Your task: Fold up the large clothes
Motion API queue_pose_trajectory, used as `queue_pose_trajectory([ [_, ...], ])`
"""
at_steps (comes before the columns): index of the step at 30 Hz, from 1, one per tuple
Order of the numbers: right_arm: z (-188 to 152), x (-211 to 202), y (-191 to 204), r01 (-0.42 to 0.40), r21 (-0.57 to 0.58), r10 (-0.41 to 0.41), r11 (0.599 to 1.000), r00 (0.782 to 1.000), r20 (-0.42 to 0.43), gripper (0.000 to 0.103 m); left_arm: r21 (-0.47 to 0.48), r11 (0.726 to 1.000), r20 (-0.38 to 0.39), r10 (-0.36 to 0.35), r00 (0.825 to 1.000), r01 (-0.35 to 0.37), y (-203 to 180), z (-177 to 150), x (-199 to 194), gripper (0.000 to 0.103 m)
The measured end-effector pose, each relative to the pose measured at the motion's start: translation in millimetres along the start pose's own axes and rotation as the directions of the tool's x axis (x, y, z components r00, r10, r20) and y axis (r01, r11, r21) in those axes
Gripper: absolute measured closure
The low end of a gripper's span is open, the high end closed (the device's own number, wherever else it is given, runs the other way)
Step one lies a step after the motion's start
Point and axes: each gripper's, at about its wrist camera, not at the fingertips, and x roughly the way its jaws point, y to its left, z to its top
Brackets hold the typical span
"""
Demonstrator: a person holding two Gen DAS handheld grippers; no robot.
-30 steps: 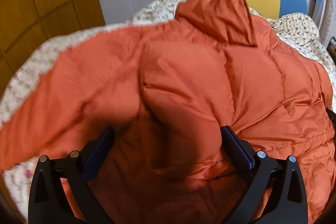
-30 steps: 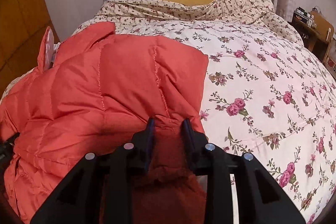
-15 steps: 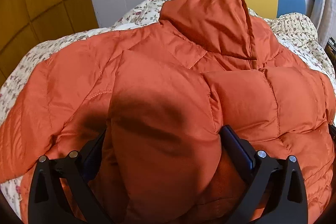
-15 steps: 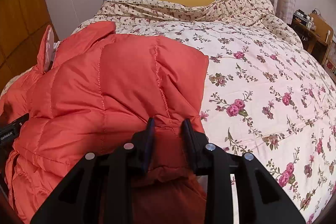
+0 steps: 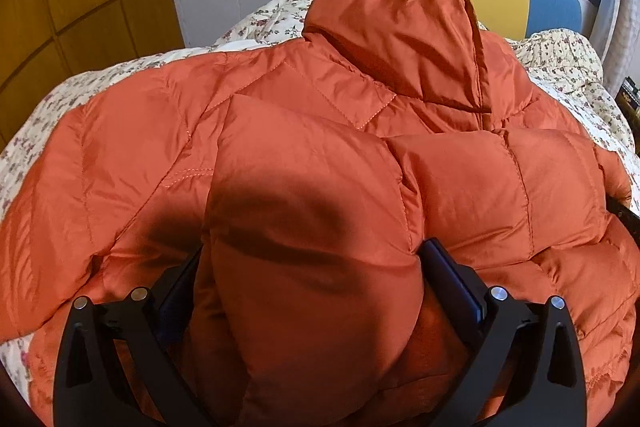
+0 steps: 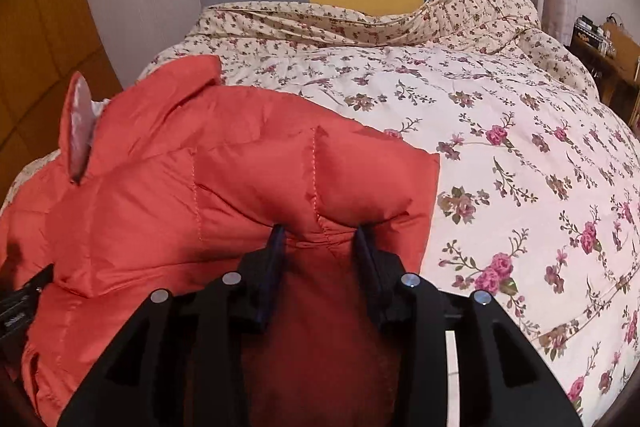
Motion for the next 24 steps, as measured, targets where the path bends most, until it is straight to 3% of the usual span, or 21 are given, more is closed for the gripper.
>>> queue_pose_trajectory([
  [4, -1.7, -21.3, -6.7, -0.034, 0.027, 0.034, 0.999, 0.999, 0.024, 0.066, -0.007, 1.000, -0.003, -0.010, 1.000, 0.010, 1.0, 0.3, 0.5, 0.003],
  [7, -18.7, -55.1, -4.6, -0.076, -0.002, 0.076, 0.997, 0.996, 0.055, 0.058, -0.007, 1.000, -0.002, -0.009, 1.000, 0.009, 0.3, 0.2, -0.2, 0.003],
  [9, -30.1, -60.0, 1.2, -0.040, -0.055, 0.042, 0.998, 0.998, 0.040, 0.058, -0.006, 1.000, -0.002, -0.008, 1.000, 0.008, 0.2, 0.2, -0.2, 0.003],
  [14, -37.4, -40.5, 6.4, 0.008, -0.067, -0.009, 0.998, 1.000, -0.009, 0.056, -0.011, 1.000, -0.009, -0.019, 1.000, 0.019, 1.4, 1.7, -3.8, 0.003],
  [17, -40.4, -38.0, 12.7, 0.045, -0.098, -0.045, 0.994, 0.999, -0.002, 0.056, -0.053, 0.992, -0.021, -0.112, 0.994, 0.110, 15.1, 4.5, -12.7, 0.003],
  [18, -41.0, -37.7, 12.3, 0.045, -0.097, -0.046, 0.994, 0.999, 0.000, 0.055, -0.074, 0.985, -0.007, -0.155, 0.988, 0.154, 23.0, 4.2, -19.9, 0.003],
  [20, -42.2, -37.3, 10.6, 0.043, -0.094, -0.043, 0.995, 0.999, 0.002, 0.055, -0.117, 0.977, 0.051, -0.172, 0.984, 0.177, 44.7, 2.5, -39.9, 0.003],
  [24, -42.4, -36.9, 10.6, 0.048, -0.097, -0.048, 0.994, 0.999, 0.004, 0.055, -0.196, 0.973, 0.140, -0.094, 0.986, 0.121, 98.1, -1.7, -76.3, 0.003],
])
